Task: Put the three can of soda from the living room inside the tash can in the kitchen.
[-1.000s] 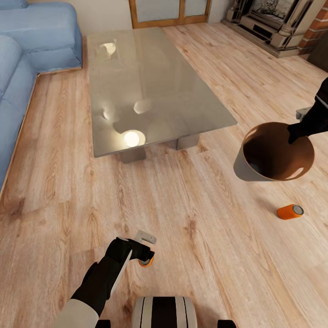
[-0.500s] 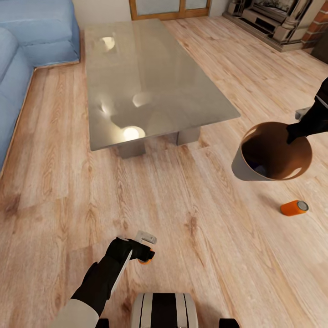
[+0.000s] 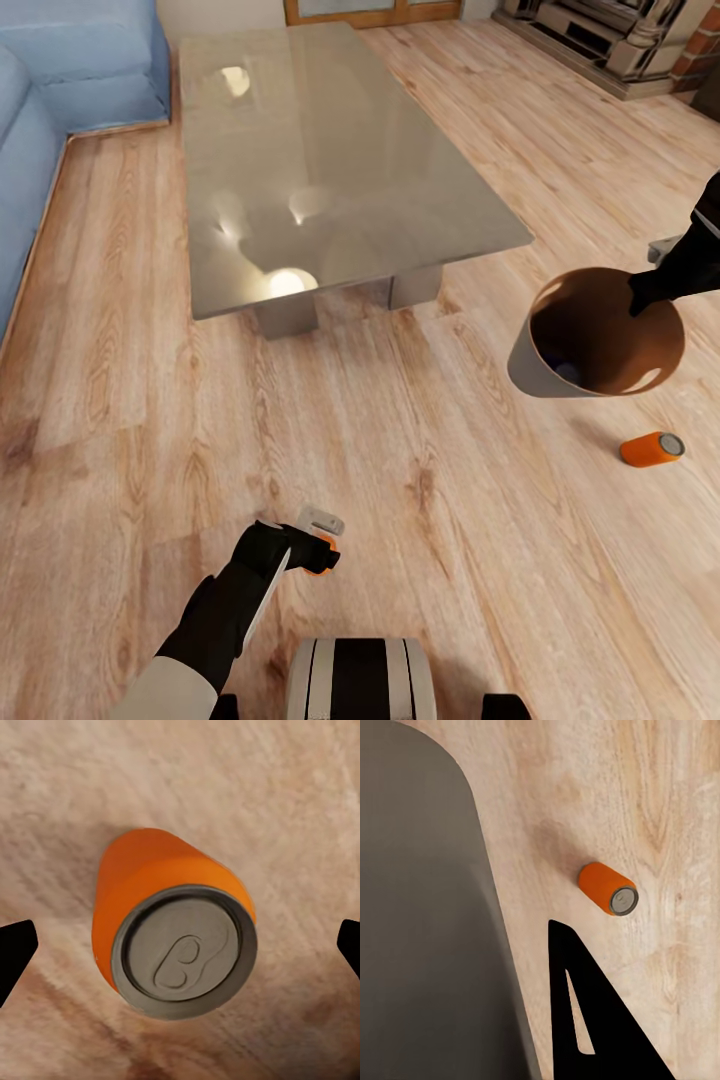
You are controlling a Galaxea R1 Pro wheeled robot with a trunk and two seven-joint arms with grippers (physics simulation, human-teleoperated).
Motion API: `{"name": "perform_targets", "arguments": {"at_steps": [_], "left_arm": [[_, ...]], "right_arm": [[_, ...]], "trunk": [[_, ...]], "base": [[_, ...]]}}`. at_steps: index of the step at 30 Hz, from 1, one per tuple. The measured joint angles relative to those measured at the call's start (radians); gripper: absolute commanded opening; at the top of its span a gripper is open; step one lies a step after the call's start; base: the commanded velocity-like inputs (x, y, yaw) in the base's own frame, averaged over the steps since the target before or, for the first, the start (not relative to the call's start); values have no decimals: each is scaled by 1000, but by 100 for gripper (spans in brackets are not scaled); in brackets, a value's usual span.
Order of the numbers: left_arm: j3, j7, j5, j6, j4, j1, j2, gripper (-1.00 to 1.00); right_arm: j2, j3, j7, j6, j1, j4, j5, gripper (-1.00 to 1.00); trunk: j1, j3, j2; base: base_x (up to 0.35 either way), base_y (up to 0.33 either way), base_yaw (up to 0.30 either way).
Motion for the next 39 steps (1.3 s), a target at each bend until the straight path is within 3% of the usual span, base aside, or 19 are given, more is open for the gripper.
{"name": "perform_targets", "arguments": {"at_steps": [6,13,17,25,26,36,39], "left_arm": [[0,0,0,0,0,0,0,100],[0,0,0,0,-1,0,0,100],[0,0,0,0,-1,0,0,100],[0,0,0,0,-7,0,0,100],[1,0,0,0,-9,0,1,-100],[2,1,1,0,-61,3,1,-100],[2,2,1,0,-57,3,1,-100]], "right_arm": [[0,6,0,-2,0,-1,5,-100],[-4,4,0,-1,0,0,4,-100],[-5,5,0,-2,0,0,4,-100],[-5,3,0,-1,0,0,2,-100],[-5,4,0,-1,0,0,2,-100],[-9,4,0,-1,0,0,3,-100],[-8,6,-1,-1,-1,0,4,-100]], "trunk": [[10,-29,-15],[9,-36,-15],[11,-55,-16],[11,-61,-16],[11,-61,-16],[11,-62,-16],[9,-50,-15]], "base": [[0,0,0],[0,0,0],[0,0,0],[0,0,0],[0,0,0],[0,0,0],[0,0,0]]}}
